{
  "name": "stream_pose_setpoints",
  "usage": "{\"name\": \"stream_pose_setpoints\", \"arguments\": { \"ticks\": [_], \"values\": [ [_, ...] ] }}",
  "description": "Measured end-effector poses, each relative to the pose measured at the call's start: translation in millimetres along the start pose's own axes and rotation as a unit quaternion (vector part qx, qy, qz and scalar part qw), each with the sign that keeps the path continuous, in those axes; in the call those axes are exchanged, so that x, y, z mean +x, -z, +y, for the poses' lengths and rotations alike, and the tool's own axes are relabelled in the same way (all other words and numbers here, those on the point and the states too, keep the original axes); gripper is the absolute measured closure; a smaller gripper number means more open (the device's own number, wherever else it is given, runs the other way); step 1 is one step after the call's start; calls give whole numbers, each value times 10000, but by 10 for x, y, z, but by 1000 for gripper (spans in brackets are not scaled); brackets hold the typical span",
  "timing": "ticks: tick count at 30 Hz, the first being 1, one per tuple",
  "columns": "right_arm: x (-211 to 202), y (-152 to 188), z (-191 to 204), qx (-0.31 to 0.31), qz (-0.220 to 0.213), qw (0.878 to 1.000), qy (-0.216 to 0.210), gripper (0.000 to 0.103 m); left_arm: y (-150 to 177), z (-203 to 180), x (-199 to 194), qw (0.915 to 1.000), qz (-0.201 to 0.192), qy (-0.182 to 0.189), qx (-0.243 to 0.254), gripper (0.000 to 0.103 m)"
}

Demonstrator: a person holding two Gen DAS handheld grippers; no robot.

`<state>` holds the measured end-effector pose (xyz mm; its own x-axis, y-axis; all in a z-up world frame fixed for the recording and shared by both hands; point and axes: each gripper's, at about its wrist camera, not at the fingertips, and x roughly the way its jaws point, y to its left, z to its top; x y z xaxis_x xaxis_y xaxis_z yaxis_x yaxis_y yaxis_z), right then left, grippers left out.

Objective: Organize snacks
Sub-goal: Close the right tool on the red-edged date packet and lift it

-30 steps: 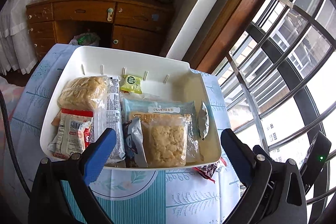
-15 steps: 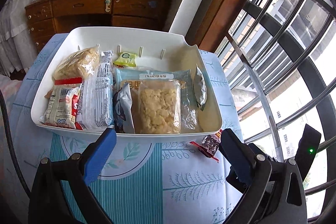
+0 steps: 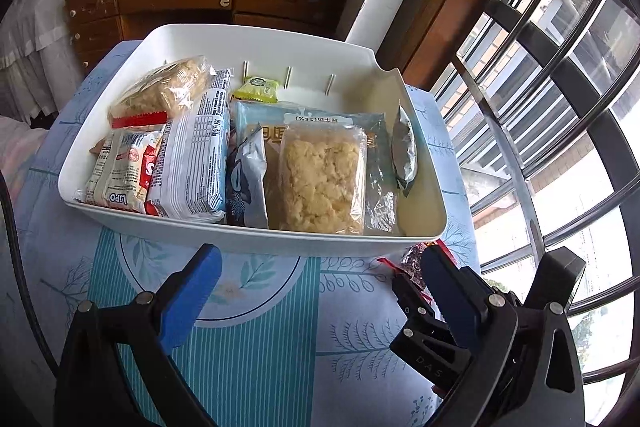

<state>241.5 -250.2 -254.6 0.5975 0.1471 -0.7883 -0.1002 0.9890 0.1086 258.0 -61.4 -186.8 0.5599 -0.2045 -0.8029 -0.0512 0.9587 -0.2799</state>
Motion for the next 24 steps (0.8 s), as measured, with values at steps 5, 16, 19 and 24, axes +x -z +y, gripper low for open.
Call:
{"name": "stream_pose_setpoints", "arguments": {
  "ticks": [5,16,19,24],
  "values": [
    [86,-11,65,-332,-19,9994,-18,9,-6,58,14,9999,19,-102,-73,4],
    [224,30,145,-743,64,9972,-59,22,-75,29,107,9999,90,-95,-101,4],
    [240,41,144,-807,46,9967,50,33,-86,26,110,9998,99,-127,-96,4],
    [243,45,137,-967,0,9953,53,43,-108,8,114,9999,80,-118,-63,4]
  ]
}}
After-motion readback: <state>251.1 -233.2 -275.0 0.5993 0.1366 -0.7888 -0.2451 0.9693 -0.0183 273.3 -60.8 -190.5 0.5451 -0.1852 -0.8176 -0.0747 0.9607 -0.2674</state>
